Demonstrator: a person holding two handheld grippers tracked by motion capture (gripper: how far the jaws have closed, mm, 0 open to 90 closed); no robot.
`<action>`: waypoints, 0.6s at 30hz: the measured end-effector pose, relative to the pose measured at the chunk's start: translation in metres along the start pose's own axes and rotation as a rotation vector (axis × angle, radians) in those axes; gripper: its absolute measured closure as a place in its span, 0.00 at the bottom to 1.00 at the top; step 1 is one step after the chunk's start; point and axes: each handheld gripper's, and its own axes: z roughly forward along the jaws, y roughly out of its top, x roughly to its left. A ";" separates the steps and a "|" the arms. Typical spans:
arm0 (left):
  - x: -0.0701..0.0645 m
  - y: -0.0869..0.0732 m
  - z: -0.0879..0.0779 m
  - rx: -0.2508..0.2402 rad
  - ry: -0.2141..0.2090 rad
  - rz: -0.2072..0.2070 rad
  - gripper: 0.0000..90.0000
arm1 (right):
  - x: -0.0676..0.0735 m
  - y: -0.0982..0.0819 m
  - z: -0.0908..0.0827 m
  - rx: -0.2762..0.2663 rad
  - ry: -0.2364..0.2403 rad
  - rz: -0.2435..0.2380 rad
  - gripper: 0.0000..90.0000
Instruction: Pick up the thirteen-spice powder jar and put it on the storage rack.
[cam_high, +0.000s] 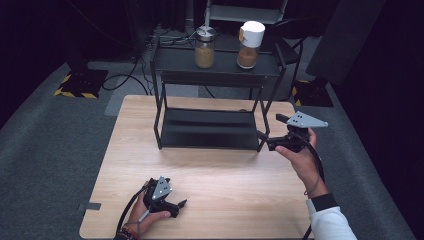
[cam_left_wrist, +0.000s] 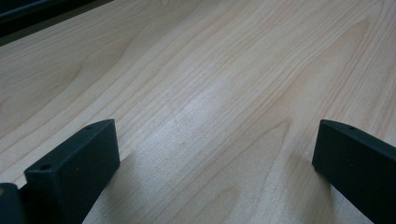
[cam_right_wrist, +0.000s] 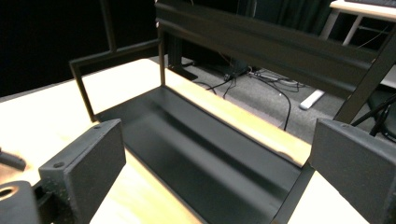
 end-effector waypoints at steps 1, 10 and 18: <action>0.000 0.000 0.000 0.000 0.000 0.000 0.00 | 0.002 -0.003 0.000 -0.002 0.000 -0.004 0.04; 0.000 0.000 0.000 0.000 0.000 0.000 0.00 | 0.019 -0.028 -0.002 0.013 0.005 -0.020 0.04; 0.000 0.000 0.000 0.000 0.000 0.001 0.00 | 0.027 -0.050 -0.003 0.024 0.018 -0.008 0.04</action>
